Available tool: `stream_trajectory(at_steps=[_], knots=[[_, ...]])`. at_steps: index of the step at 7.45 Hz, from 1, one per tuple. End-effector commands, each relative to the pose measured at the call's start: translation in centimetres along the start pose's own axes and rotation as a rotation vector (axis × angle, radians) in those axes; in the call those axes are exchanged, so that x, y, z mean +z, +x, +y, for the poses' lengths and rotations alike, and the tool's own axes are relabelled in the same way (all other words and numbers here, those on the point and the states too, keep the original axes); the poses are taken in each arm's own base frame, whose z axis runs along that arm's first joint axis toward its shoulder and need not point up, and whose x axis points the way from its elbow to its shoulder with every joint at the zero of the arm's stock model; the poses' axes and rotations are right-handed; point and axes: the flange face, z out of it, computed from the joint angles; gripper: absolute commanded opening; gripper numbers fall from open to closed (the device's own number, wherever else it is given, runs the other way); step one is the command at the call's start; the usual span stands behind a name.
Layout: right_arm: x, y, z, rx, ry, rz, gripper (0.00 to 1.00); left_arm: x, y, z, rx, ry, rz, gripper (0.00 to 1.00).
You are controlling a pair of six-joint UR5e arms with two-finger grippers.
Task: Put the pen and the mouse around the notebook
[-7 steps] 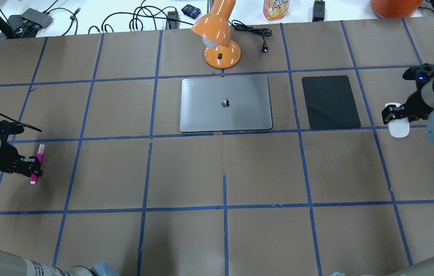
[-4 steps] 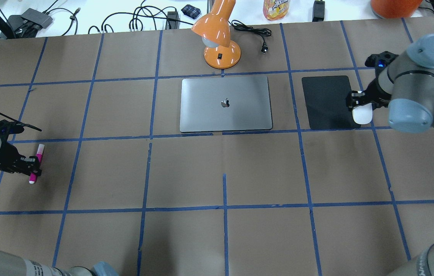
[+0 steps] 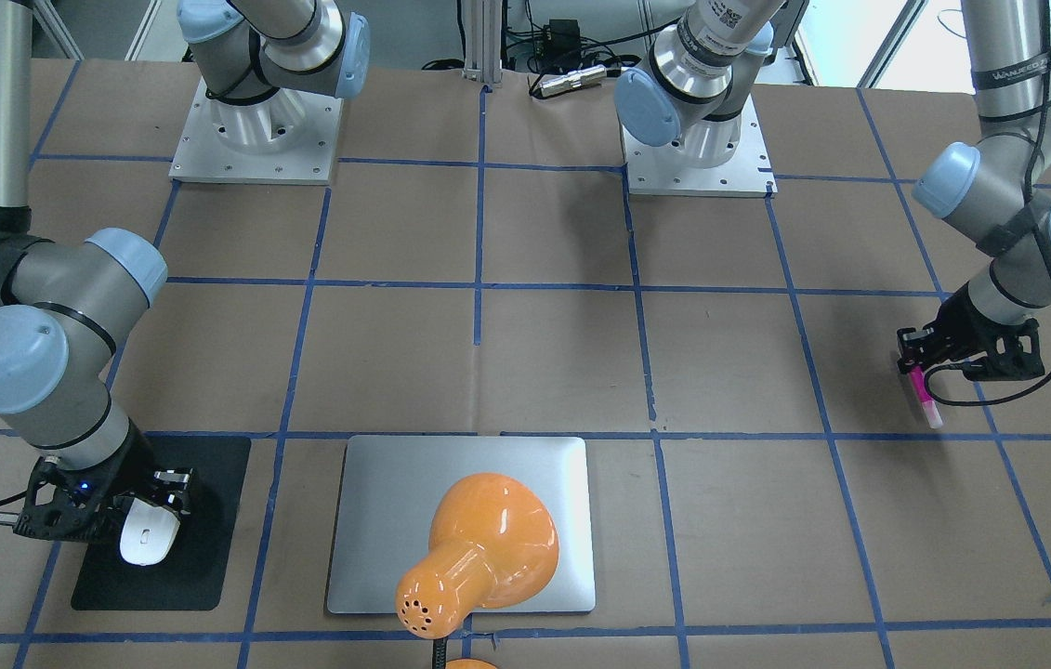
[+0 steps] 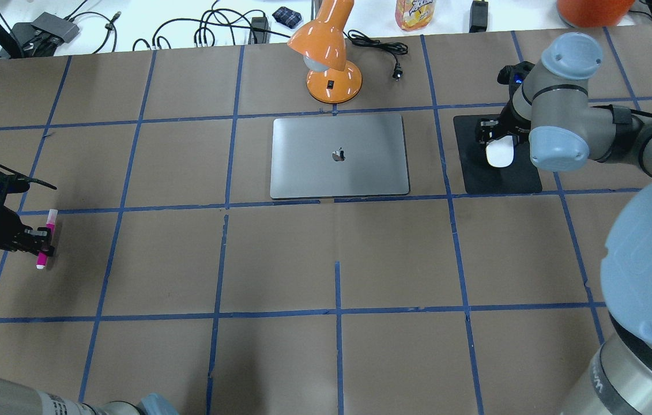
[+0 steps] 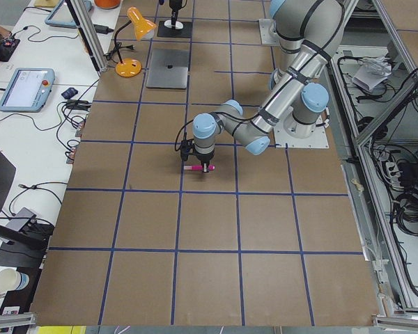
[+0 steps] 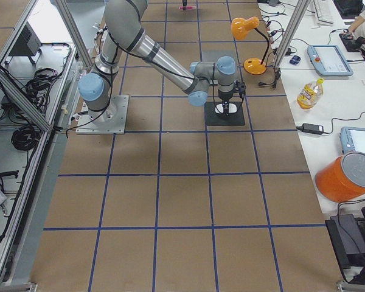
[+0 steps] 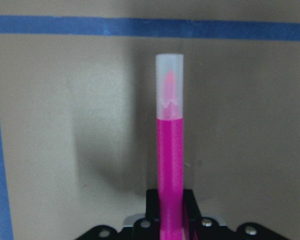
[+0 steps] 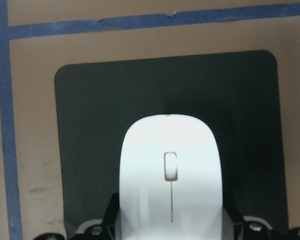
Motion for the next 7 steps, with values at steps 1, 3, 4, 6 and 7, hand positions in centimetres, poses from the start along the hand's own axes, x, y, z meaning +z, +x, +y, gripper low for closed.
stream_trajectory(at_steps=[1,3,4,6,7], knots=[[0.7,-0.1,0.0,-0.003,-0.006,-0.009,1.0,-2.5,0.0,-1.5,-0.091,0.025,-0.033,0.0],[0.0,0.0,-0.1,-0.003,-0.006,0.002,1.0,-6.4,9.4,-6.0,-0.182,-0.005,-0.106,0.0],[-2.8,-0.7,0.1,-0.009,-0.006,-0.005,1.0,-7.7,14.0,-7.7,-0.251,0.039,-0.108,0.0],[-11.0,-4.2,2.2,-0.024,-0.039,-0.021,1.0,-7.3,22.3,-8.5,-0.481,0.06,-0.077,0.0],[-16.0,-7.9,3.7,0.0,-0.053,-0.019,1.0,-7.5,26.9,-8.5,-0.608,0.076,-0.045,0.0]])
